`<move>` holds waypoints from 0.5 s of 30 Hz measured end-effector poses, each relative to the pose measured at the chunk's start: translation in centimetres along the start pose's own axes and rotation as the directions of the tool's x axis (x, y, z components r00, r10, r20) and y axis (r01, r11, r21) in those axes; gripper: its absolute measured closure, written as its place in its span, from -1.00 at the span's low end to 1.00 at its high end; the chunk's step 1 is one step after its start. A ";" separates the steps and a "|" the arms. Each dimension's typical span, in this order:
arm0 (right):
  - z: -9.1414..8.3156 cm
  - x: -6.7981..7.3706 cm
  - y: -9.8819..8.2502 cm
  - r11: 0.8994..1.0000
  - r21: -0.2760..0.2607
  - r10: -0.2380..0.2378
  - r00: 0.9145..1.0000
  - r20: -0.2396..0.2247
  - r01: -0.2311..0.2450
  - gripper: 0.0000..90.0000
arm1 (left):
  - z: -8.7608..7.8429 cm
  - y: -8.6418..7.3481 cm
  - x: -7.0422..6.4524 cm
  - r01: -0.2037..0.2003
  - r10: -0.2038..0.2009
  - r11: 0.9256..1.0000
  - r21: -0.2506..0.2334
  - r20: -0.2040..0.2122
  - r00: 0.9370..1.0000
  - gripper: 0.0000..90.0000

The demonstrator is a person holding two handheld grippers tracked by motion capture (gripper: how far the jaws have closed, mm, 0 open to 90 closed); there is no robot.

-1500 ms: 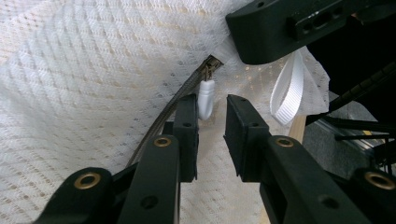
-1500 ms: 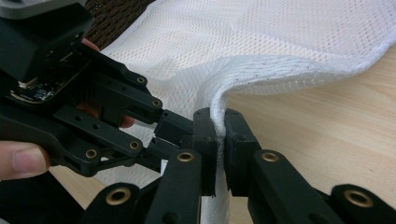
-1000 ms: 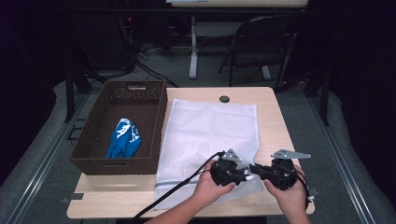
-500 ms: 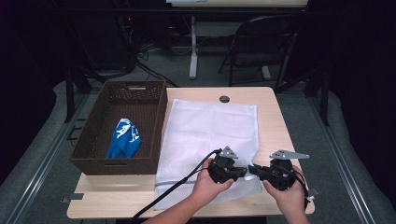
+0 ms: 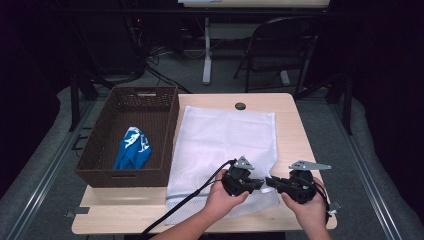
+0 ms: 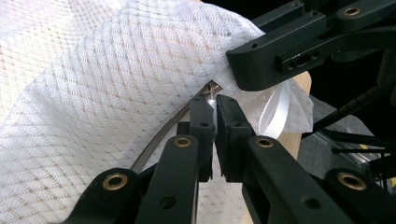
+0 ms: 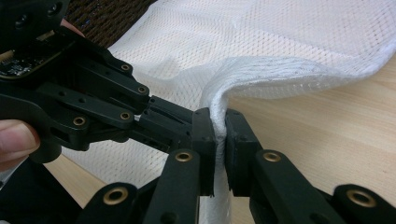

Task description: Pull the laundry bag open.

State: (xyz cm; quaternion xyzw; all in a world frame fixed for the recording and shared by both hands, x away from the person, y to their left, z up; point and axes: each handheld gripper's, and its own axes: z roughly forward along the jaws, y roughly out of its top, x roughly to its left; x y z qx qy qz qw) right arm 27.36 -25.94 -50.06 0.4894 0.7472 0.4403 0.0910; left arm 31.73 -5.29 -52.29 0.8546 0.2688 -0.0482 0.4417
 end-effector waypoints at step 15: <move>0.4 -0.1 -0.2 1.000 0.016 0.008 1.000 -0.004 -0.008 0.88 | 0.0 0.0 -0.1 -0.018 0.018 1.000 0.005 0.006 1.000 0.91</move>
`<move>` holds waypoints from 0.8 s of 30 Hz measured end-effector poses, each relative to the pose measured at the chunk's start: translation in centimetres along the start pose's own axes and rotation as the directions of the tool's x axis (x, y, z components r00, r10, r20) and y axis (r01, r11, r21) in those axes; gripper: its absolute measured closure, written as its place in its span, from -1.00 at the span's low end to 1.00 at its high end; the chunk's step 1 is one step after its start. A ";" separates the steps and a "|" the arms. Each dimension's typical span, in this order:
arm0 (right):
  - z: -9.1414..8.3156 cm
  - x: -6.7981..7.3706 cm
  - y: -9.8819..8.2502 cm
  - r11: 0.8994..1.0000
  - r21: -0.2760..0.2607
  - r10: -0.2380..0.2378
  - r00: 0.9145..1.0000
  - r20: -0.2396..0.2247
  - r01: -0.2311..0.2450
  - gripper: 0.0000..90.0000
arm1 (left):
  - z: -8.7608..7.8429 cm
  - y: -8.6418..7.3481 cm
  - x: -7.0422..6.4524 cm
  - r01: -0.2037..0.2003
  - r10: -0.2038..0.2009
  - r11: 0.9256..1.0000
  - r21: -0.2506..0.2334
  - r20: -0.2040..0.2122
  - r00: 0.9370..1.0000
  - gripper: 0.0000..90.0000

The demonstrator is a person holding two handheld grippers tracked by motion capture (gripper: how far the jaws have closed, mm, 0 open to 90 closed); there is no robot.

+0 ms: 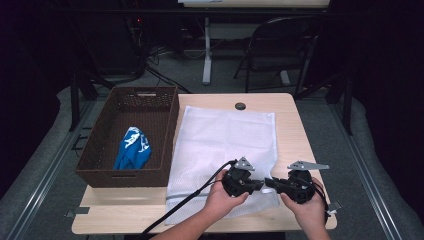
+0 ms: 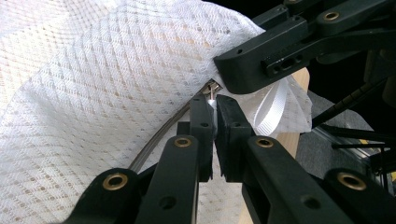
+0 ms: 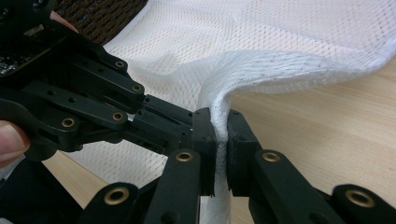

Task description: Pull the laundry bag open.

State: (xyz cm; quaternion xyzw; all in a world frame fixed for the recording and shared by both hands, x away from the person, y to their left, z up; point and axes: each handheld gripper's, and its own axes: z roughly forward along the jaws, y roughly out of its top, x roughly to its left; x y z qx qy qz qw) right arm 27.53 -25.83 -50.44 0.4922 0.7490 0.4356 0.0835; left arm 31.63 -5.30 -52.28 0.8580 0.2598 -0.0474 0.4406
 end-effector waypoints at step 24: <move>-0.3 0.4 0.1 1.000 0.001 -0.027 0.999 0.021 0.027 0.89 | -0.2 -0.3 0.1 0.033 -0.033 0.999 -0.013 0.007 0.999 0.91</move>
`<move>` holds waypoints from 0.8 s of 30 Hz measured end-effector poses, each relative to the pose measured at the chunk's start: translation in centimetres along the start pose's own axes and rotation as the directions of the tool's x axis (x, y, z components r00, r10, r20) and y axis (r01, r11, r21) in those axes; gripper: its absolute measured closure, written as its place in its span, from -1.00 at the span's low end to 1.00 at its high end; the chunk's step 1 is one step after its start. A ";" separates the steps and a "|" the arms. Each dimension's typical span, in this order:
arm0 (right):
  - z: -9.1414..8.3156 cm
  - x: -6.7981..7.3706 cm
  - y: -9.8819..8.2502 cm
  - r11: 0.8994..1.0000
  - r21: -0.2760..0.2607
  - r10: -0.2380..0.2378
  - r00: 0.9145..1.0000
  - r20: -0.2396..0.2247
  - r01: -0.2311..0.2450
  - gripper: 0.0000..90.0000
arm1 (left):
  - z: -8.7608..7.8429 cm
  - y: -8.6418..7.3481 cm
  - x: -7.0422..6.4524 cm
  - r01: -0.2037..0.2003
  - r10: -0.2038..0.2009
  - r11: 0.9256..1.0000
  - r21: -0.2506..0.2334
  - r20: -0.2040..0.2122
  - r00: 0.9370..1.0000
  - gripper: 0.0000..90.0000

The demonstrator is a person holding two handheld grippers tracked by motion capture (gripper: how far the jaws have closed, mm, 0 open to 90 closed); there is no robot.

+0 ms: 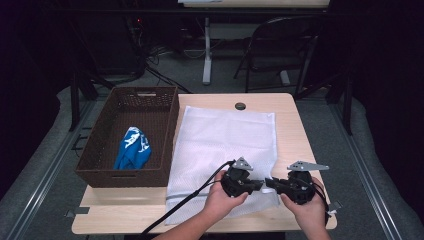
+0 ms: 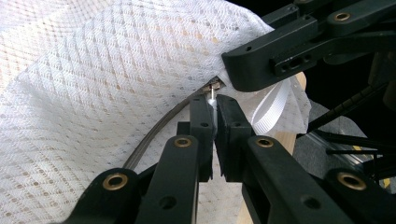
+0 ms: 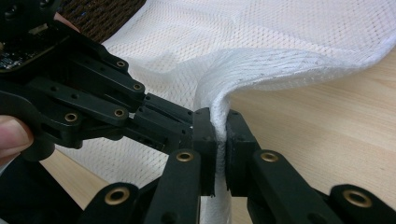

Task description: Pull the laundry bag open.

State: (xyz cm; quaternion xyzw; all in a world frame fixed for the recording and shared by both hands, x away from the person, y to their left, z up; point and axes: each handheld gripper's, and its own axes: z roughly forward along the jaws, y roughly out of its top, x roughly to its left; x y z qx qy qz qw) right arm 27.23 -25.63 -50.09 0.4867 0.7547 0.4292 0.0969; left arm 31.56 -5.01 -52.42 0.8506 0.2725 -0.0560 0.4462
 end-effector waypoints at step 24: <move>0.2 0.5 -0.1 0.999 0.025 -0.032 0.999 0.019 0.031 0.91 | 0.5 -0.6 0.1 0.017 -0.017 1.000 0.003 -0.012 1.000 0.92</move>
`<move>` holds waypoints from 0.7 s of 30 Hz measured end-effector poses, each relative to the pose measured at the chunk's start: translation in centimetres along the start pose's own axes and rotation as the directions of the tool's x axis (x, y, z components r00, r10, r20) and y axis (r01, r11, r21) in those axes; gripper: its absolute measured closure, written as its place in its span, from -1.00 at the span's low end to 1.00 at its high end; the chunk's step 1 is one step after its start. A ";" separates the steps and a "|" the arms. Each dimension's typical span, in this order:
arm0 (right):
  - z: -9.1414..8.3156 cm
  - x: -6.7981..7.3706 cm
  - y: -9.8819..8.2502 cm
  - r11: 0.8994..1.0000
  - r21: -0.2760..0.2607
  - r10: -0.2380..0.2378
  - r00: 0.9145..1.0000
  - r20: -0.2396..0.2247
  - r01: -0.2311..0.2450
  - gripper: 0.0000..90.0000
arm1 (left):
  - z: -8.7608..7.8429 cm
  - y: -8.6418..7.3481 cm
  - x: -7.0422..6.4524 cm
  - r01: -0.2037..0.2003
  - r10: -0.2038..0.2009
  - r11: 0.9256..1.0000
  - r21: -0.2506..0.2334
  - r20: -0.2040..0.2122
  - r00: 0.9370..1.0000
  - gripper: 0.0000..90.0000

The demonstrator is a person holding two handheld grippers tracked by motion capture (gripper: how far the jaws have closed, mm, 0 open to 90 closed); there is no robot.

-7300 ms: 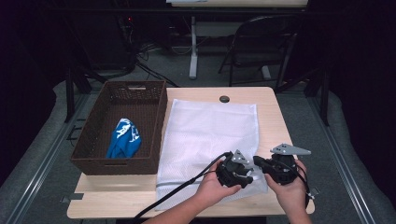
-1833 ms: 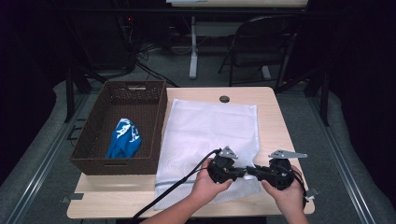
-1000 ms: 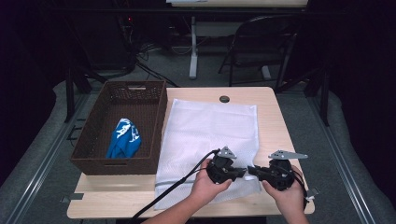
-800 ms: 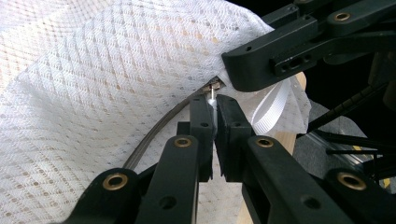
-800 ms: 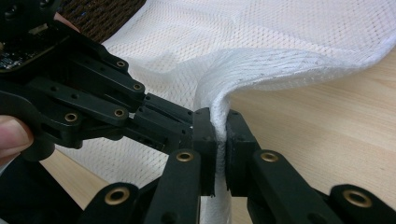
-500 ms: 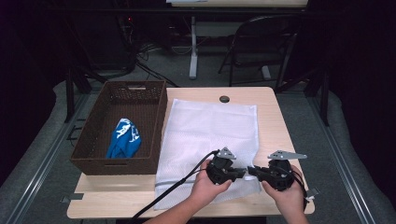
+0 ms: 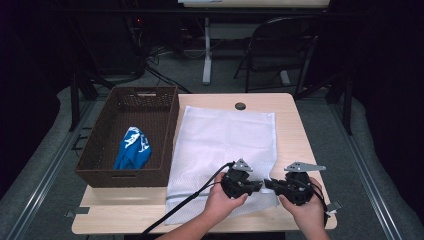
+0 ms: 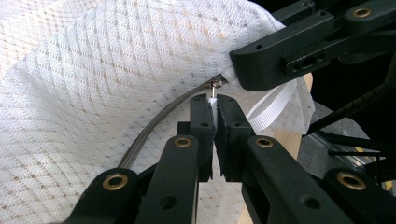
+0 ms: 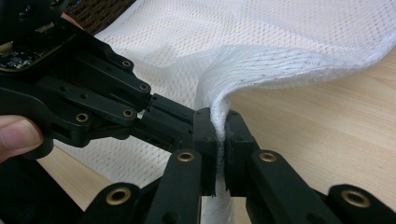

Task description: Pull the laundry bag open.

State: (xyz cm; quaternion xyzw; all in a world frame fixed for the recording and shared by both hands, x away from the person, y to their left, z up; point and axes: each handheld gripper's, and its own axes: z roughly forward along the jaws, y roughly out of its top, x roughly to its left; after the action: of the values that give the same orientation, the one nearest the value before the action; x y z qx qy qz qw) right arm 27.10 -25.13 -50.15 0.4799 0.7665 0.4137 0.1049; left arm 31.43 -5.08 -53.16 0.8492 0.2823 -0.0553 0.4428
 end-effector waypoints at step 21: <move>0.3 0.5 -0.1 1.000 0.014 -0.018 1.000 0.012 0.018 0.92 | -0.1 -0.1 0.1 0.016 -0.016 1.000 0.015 -0.010 1.000 0.92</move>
State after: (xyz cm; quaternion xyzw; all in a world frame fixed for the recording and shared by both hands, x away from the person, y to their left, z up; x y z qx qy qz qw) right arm 26.98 -24.60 -50.27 0.4763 0.7729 0.4046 0.1098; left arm 31.48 -4.95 -53.21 0.8505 0.2909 -0.0566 0.4346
